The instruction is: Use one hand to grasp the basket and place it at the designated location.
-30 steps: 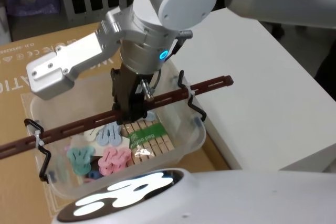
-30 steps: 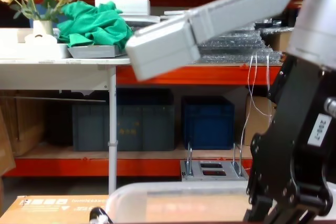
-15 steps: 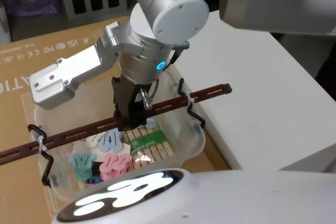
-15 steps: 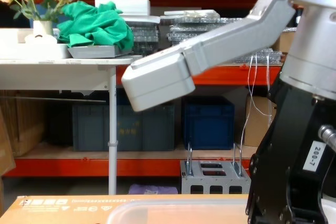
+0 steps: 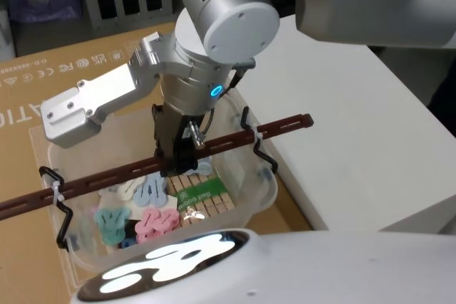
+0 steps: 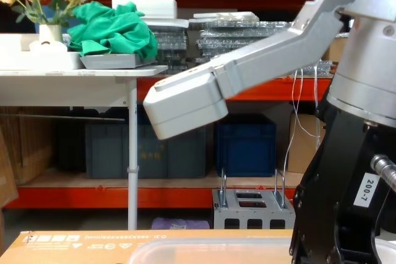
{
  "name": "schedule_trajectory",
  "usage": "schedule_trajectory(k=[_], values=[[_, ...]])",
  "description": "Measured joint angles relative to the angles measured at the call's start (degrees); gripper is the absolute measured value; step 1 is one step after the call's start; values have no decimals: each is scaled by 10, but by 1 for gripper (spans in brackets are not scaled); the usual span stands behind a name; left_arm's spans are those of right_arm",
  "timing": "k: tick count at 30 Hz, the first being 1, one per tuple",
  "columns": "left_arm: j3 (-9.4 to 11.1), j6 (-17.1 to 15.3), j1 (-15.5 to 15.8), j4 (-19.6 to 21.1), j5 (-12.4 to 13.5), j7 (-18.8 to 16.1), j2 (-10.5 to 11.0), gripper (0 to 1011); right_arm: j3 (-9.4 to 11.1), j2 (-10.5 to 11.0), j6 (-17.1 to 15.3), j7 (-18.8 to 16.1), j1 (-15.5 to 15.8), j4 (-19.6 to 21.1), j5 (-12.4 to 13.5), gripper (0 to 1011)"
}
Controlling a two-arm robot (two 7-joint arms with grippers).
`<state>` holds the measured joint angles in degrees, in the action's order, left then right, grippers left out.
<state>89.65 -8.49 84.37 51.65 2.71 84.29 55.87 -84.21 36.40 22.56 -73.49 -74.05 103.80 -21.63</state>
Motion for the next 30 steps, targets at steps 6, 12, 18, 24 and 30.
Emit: schedule_trajectory(k=[6,12,18,24,30], values=[[0,0,0,0,0,0,0,0,2,2,0,2,-3,-5,4,421],[0,0,0,0,0,0,0,0,8,6,3,4,-6,-7,12,594],[0,0,0,0,0,0,0,0,17,13,6,7,-10,-7,21,780],[0,0,0,0,0,0,0,0,30,25,10,11,-15,-1,32,937],[0,0,0,0,0,0,0,0,51,43,19,17,-22,10,49,1000]])
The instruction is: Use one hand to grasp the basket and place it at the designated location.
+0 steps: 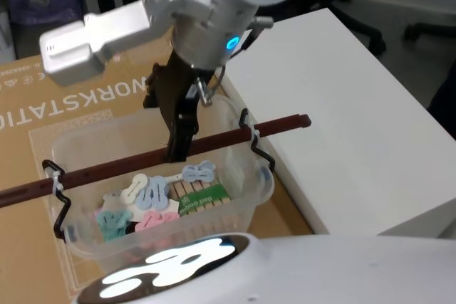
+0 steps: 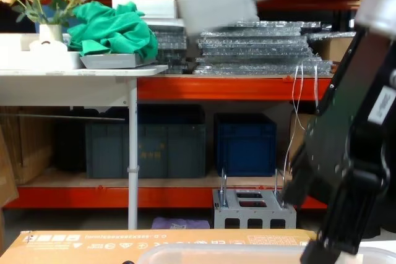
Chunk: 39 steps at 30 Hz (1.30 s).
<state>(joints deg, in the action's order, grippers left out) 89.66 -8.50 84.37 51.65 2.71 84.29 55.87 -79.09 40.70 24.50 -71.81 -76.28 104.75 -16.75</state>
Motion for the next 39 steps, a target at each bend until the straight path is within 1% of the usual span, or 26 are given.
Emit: schedule_trajectory(k=[1,2,7,8,10,14,17,23,27,30,31,34,39], values=[[0,0,0,0,0,0,0,0,4,4,2,1,-1,2,4,1000],[0,0,0,0,0,0,0,0,13,13,6,4,-4,7,12,1000],[0,0,0,0,0,0,0,0,34,33,15,7,-8,19,30,1001],[0,0,0,0,0,0,0,0,41,42,21,9,-9,25,37,1000],[0,0,0,0,0,0,0,0,49,51,27,9,-10,30,45,1000],[0,0,0,0,0,0,0,0,62,60,34,9,-12,32,59,1000],[0,0,0,0,0,0,0,0,69,63,36,7,-12,29,64,1000],[0,0,0,0,0,0,0,0,75,61,38,3,-9,23,65,1000],[0,0,0,0,0,0,0,0,74,50,34,-2,-5,16,57,1000],[0,0,0,0,0,0,0,0,68,41,31,-5,-2,13,47,1000],[0,0,0,0,0,0,0,0,62,34,28,-7,-1,11,40,1000],[0,0,0,0,0,0,0,0,52,26,23,-9,2,10,28,1000],[0,0,0,0,0,0,0,0,37,9,14,-14,4,-1,14,1000]])
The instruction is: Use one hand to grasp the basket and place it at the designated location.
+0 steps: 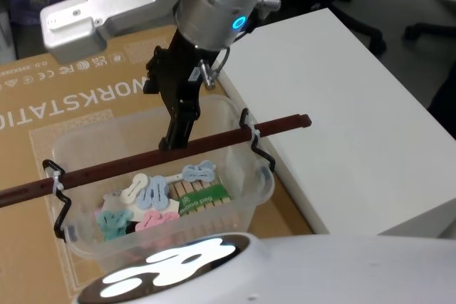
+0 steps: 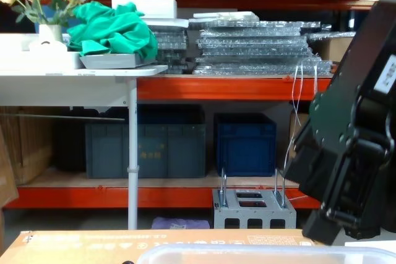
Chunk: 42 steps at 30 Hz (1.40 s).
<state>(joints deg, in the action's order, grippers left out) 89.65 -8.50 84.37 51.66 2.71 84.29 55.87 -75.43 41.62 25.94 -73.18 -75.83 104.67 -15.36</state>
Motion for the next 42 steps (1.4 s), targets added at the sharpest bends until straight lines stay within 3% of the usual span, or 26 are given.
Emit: schedule_trajectory(k=[11,21,42], values=[[0,0,0,0,0,0,0,0,-33,-32,-18,-4,0,-30,-24,1001],[0,0,0,0,0,0,0,0,-56,-45,-28,-2,5,-39,-46,1000],[0,0,0,0,0,0,0,0,-80,-63,-36,1,9,-49,-63,1000]])
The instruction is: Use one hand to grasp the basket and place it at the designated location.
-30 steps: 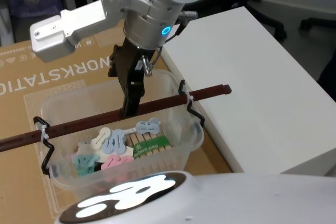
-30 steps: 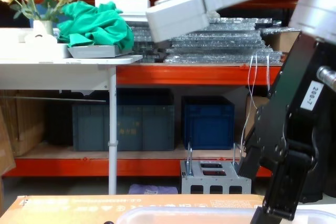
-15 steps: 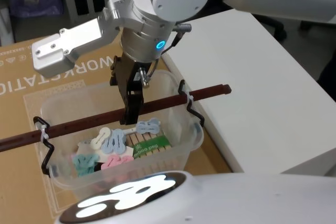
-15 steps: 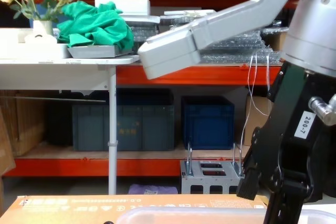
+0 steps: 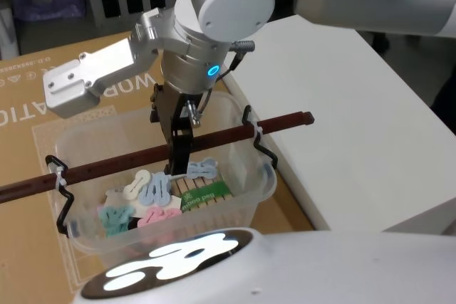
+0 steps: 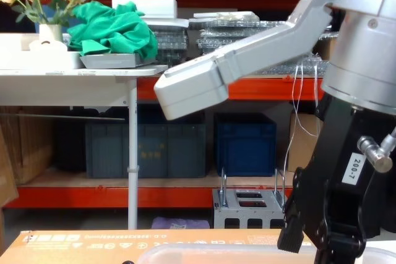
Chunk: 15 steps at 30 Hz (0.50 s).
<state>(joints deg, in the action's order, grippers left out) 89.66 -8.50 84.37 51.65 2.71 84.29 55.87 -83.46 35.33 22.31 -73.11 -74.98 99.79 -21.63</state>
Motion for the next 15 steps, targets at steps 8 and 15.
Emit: schedule_trajectory(k=[8,15], values=[[0,0,0,0,0,0,0,0,-8,-4,-7,-1,3,-1,-8,1000],[0,0,0,0,0,0,0,0,-11,-8,-12,-4,3,-6,-10,961]])
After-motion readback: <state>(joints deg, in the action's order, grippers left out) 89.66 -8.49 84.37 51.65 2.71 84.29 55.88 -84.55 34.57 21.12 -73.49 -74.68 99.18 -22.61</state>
